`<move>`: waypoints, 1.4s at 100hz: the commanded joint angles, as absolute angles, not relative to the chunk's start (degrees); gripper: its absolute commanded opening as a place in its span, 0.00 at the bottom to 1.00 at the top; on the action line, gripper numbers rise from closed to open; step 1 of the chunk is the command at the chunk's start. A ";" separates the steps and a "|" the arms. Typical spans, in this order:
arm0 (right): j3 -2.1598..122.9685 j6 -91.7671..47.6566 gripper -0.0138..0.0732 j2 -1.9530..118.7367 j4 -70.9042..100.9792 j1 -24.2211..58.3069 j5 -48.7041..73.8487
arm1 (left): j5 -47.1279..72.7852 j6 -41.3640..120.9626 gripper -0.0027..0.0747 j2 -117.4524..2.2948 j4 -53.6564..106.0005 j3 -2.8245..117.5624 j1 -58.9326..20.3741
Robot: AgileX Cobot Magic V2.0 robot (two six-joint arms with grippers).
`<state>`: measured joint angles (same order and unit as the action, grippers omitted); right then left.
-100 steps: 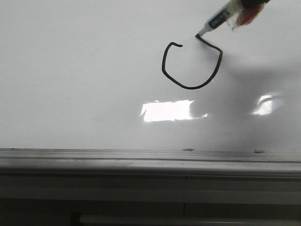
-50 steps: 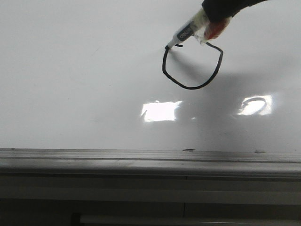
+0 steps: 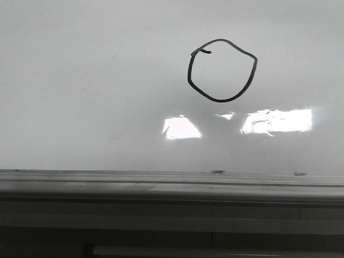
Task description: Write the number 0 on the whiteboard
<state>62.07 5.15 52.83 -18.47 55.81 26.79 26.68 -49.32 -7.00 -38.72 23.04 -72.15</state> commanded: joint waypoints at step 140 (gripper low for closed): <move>63.97 -1.46 0.10 62.09 -8.75 78.25 33.31 | 38.40 -24.60 0.02 -42.24 -29.32 44.18 -87.07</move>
